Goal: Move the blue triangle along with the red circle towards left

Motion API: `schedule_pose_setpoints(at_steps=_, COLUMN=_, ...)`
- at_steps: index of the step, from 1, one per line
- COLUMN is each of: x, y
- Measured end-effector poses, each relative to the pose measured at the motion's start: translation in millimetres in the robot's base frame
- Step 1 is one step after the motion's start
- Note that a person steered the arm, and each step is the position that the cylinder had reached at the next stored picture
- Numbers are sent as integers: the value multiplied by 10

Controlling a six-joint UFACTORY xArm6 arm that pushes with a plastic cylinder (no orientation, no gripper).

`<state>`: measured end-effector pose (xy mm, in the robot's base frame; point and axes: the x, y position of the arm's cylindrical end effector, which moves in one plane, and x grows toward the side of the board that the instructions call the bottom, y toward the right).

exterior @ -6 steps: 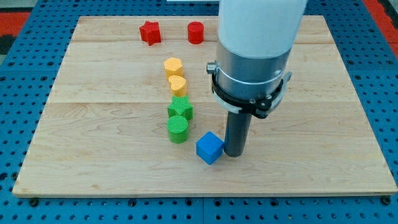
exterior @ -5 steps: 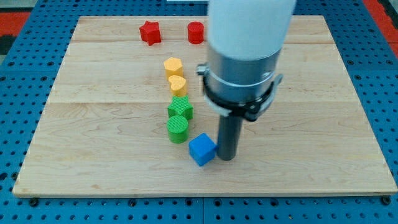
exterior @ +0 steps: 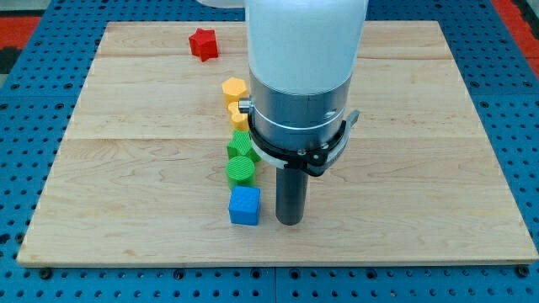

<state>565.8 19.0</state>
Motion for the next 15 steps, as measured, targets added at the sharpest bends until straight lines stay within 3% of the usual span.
schedule_pose_setpoints(at_steps=1, x=79, y=267)
schedule_pose_setpoints(at_steps=2, x=-583, y=820)
schedule_pose_setpoints(at_steps=4, x=-2233, y=1168)
schedule_pose_setpoints(at_steps=5, x=-2671, y=1161)
schedule_pose_setpoints(at_steps=6, x=-2836, y=1353)
schedule_pose_setpoints(at_steps=7, x=-3195, y=1147)
schedule_pose_setpoints(at_steps=9, x=-2999, y=-93)
schedule_pose_setpoints(at_steps=10, x=-2999, y=196)
schedule_pose_setpoints(at_steps=11, x=-3001, y=-199)
schedule_pose_setpoints(at_steps=13, x=-3384, y=-306)
schedule_pose_setpoints(at_steps=15, x=-3298, y=-1180)
